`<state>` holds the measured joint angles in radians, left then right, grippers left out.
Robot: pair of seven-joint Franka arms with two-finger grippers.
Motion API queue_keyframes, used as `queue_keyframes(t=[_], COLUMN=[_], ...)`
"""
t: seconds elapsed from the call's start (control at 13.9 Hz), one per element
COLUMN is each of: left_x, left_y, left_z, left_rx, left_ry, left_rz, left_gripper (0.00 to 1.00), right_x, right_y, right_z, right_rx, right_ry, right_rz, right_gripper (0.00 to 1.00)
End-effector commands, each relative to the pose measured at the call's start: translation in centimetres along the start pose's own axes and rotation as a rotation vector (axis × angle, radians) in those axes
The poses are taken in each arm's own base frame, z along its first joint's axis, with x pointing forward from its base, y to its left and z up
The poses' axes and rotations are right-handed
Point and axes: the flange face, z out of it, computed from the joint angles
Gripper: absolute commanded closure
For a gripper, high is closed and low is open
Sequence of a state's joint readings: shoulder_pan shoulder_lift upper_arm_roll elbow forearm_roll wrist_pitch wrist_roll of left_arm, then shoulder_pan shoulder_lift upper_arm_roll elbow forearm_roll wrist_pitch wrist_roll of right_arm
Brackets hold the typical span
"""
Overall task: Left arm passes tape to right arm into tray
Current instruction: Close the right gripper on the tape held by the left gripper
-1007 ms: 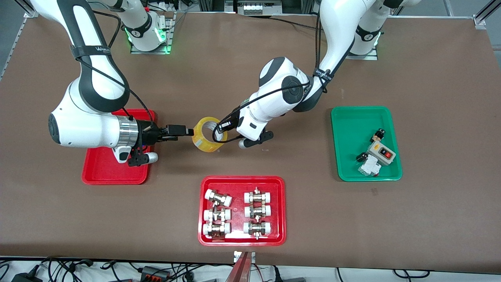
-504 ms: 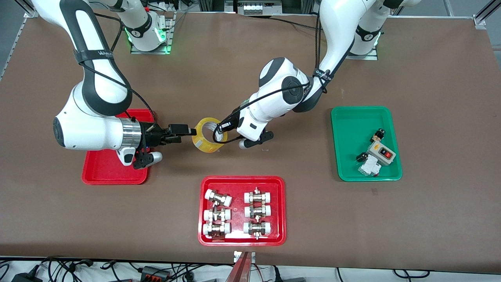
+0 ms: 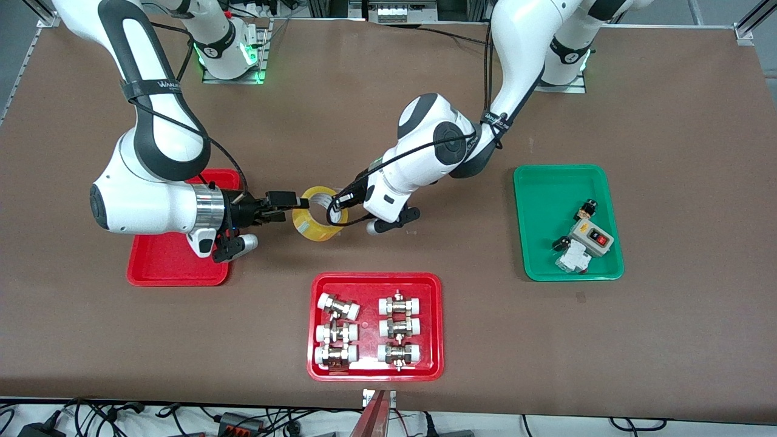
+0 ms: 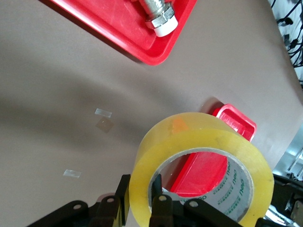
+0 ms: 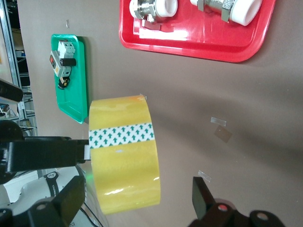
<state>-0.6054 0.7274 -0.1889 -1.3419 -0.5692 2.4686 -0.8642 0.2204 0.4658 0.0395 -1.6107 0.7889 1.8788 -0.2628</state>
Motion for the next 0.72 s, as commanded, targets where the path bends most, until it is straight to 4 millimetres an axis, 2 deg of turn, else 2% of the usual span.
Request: queue_keyframes(t=[0.0, 0.22, 0.29, 0.43, 0.58, 0.65], left_x=[-0.45, -0.35, -0.35, -0.28, -0.28, -0.27], left_y=[1.17, 1.21, 1.21, 1.19, 1.19, 1.19], left_z=[0.24, 0.14, 0.14, 0.11, 0.11, 0.11], left_rx=[-0.04, -0.042, -0.042, -0.041, -0.041, -0.041], left_ry=[-0.003, -0.002, -0.002, 0.0, 0.0, 0.0], left_rz=[-0.019, -0.023, -0.036, -0.034, -0.036, -0.036], left_gripper=[1.0, 1.0, 1.0, 1.0, 1.0, 1.0], right_x=[0.54, 0.59, 0.58, 0.56, 0.58, 0.69], right_y=[-0.29, 0.13, 0.12, 0.12, 0.08, -0.13], right_z=[0.2, 0.38, 0.4, 0.41, 0.36, 0.15], right_rx=[0.024, 0.026, 0.026, 0.027, 0.025, 0.027], right_ry=[0.0, -0.005, -0.007, -0.008, -0.007, -0.003], right_rz=[-0.034, -0.057, -0.059, -0.057, -0.048, -0.049], right_gripper=[0.0, 0.02, 0.14, 0.44, 0.63, 0.68])
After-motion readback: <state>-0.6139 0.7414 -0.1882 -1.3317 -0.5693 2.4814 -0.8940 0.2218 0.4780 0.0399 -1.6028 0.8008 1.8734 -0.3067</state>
